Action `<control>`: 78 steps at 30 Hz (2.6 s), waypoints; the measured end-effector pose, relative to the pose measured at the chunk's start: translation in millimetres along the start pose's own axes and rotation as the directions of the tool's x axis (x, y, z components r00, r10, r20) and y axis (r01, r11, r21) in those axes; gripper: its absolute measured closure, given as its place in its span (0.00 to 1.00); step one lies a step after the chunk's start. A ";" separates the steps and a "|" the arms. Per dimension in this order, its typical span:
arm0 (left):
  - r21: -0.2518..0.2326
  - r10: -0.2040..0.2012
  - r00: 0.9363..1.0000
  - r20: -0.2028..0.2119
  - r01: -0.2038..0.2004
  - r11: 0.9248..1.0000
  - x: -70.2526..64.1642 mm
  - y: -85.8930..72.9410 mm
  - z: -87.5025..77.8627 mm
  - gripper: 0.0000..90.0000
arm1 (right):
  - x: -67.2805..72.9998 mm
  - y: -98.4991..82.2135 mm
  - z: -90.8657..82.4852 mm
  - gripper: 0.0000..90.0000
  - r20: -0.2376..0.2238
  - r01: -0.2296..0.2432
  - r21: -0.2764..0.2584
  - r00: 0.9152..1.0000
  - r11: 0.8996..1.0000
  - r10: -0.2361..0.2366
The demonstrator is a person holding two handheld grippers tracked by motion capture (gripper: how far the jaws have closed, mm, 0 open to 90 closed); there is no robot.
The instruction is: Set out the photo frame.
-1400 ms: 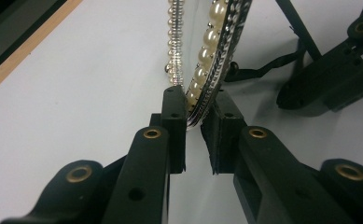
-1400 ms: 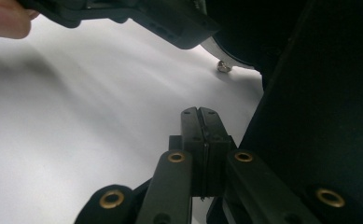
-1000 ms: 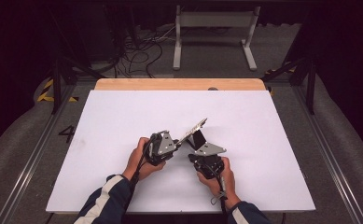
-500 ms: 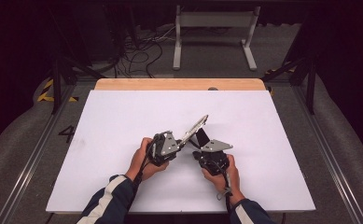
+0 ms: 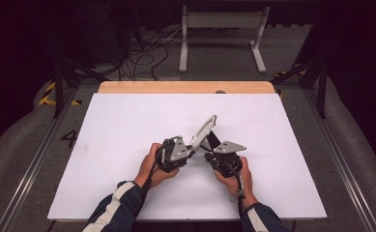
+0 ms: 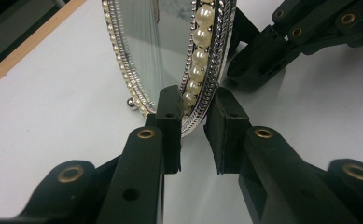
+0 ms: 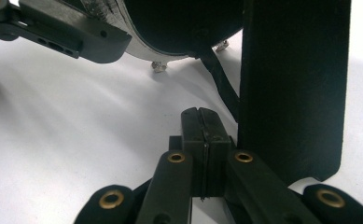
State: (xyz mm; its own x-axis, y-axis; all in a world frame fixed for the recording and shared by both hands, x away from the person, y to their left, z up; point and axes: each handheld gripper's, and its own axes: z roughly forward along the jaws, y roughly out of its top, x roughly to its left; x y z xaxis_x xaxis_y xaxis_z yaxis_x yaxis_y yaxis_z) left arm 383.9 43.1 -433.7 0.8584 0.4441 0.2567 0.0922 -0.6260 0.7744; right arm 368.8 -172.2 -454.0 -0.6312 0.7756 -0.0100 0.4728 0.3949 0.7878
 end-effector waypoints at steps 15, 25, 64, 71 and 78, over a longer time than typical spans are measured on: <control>-0.012 -0.006 1.000 0.012 0.007 1.000 -1.9 1.4 1.2 0.84 | -7.2 -0.7 -0.8 1.00 -0.009 -0.005 -0.003 1.000 1.000 0.005; -0.012 -0.010 1.000 0.015 0.010 1.000 -4.0 5.7 7.5 0.81 | -15.9 -2.9 -1.3 1.00 -0.011 -0.033 0.008 0.999 0.999 0.033; -0.023 -0.229 0.971 -0.061 0.228 0.973 8.3 -89.3 -98.9 0.33 | 13.4 8.4 -11.1 0.64 -0.024 -0.061 -0.104 0.998 0.993 0.059; 0.042 -0.272 0.961 -0.054 0.275 0.961 -3.8 -110.2 -105.0 0.23 | 19.0 12.8 -0.8 0.54 0.012 -0.119 -0.154 0.992 0.981 0.123; 0.051 -0.239 0.970 -0.052 0.241 0.969 -8.1 -107.6 -101.7 0.22 | 29.3 20.9 7.4 0.51 0.026 -0.132 -0.184 0.990 0.974 0.140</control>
State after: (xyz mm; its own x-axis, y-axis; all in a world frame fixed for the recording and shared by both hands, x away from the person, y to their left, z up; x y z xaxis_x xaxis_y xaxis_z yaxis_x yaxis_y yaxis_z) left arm 315.7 172.1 -460.3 0.7843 0.6132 0.0939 0.3224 -0.5322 0.7828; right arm 364.8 -137.6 -442.3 -0.5426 0.8358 0.0838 0.4311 0.1915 0.8817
